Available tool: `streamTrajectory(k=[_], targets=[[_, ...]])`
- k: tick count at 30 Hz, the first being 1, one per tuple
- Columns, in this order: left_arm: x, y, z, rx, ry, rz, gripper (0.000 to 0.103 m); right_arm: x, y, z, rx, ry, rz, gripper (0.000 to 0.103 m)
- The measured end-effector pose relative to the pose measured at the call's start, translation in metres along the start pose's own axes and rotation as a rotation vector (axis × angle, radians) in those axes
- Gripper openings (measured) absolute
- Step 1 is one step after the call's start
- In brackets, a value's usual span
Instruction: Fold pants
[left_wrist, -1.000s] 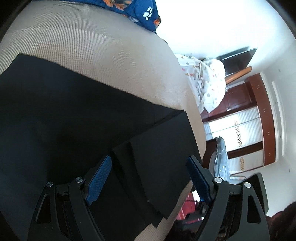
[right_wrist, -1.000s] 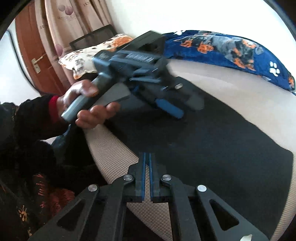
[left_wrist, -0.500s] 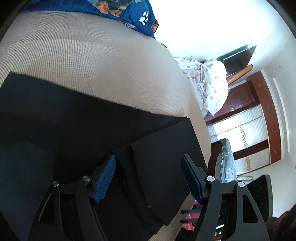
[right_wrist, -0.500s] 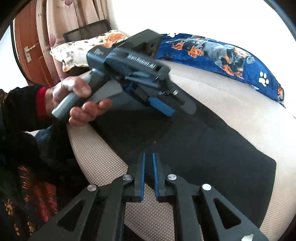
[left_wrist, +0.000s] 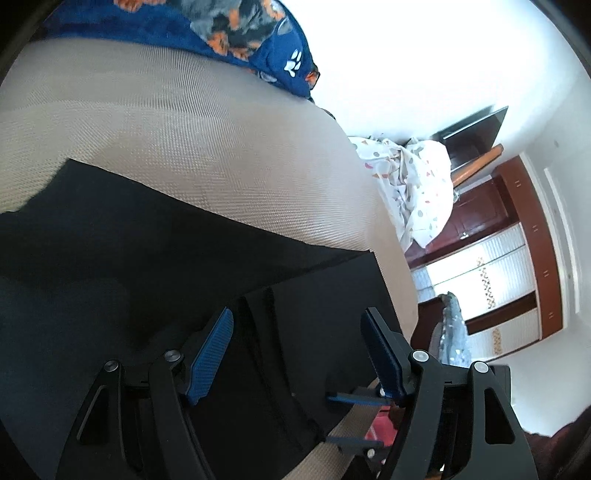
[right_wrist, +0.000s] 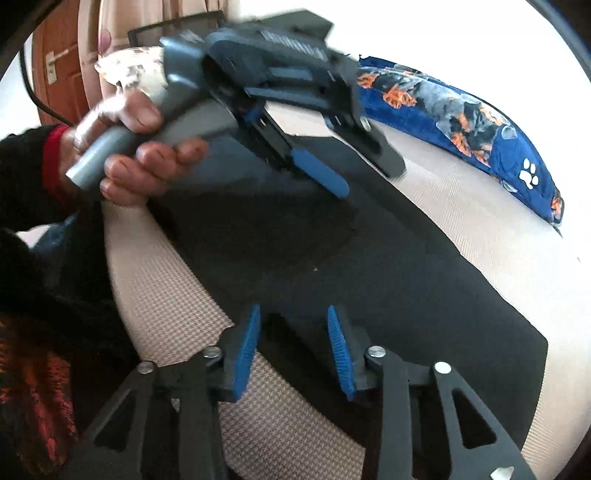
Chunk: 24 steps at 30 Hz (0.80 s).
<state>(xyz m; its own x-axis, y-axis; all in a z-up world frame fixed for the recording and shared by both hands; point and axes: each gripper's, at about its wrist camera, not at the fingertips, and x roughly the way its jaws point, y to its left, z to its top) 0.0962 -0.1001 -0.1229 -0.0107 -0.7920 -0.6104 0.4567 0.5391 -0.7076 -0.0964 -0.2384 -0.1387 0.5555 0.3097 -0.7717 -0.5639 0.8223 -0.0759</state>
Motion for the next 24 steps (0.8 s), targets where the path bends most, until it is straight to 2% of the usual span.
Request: streamTrajectory(k=[4,9,12,18,24], targets=[[-0.006,-0.001,-0.011,0.008,0.001,0.006,0.071,-0.002,-0.006,0.002,0.032,-0.006,0.039,0.015],[-0.003,0.005,-0.023,0.005,0.019,0.033,0.071,0.0,-0.005,0.005,0.019,0.002,0.03,0.01],[-0.007,0.012,-0.028,-0.026,0.016,0.018,0.071,-0.003,-0.005,0.006,0.031,-0.015,0.032,0.006],[-0.015,0.009,-0.028,-0.014,-0.012,0.037,0.071,-0.013,-0.004,0.011,0.052,-0.059,0.066,0.005],[-0.003,0.008,-0.03,-0.001,0.016,0.05,0.071,-0.011,-0.002,0.009,0.046,-0.074,0.102,0.005]])
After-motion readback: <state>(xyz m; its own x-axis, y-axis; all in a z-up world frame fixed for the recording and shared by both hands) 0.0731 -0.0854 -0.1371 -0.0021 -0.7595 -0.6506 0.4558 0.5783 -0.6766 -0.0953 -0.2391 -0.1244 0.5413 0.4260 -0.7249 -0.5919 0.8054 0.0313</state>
